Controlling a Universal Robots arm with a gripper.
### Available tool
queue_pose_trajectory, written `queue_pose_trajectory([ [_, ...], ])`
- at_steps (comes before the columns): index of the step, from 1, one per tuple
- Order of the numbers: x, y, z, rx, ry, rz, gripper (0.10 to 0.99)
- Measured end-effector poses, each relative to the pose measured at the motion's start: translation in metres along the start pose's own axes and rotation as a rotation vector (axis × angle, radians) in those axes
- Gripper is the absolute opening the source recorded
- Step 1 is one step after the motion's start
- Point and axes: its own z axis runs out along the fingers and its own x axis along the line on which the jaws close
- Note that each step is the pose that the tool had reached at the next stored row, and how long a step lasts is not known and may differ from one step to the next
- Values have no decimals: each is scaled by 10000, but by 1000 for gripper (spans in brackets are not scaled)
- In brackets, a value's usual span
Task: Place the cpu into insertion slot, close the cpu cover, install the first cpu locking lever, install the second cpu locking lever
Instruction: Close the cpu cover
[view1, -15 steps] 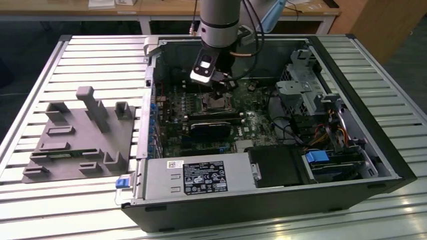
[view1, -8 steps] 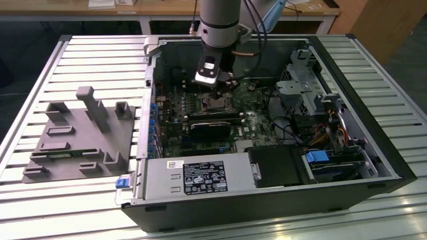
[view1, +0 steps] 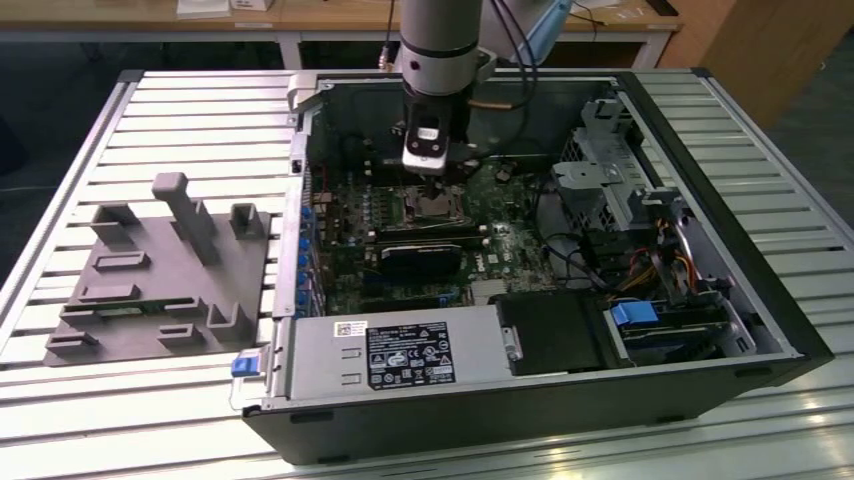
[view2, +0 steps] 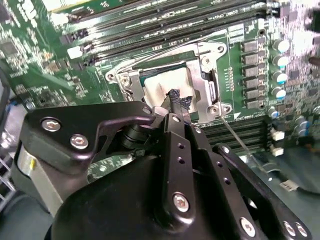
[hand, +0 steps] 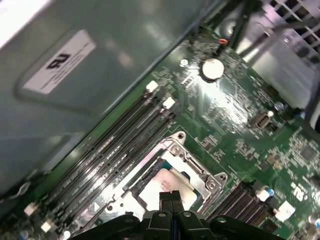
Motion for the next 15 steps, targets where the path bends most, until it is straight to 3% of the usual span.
queue_pose_trajectory([
  [15, 0, 0, 6, -48, 135, -2720, 102],
])
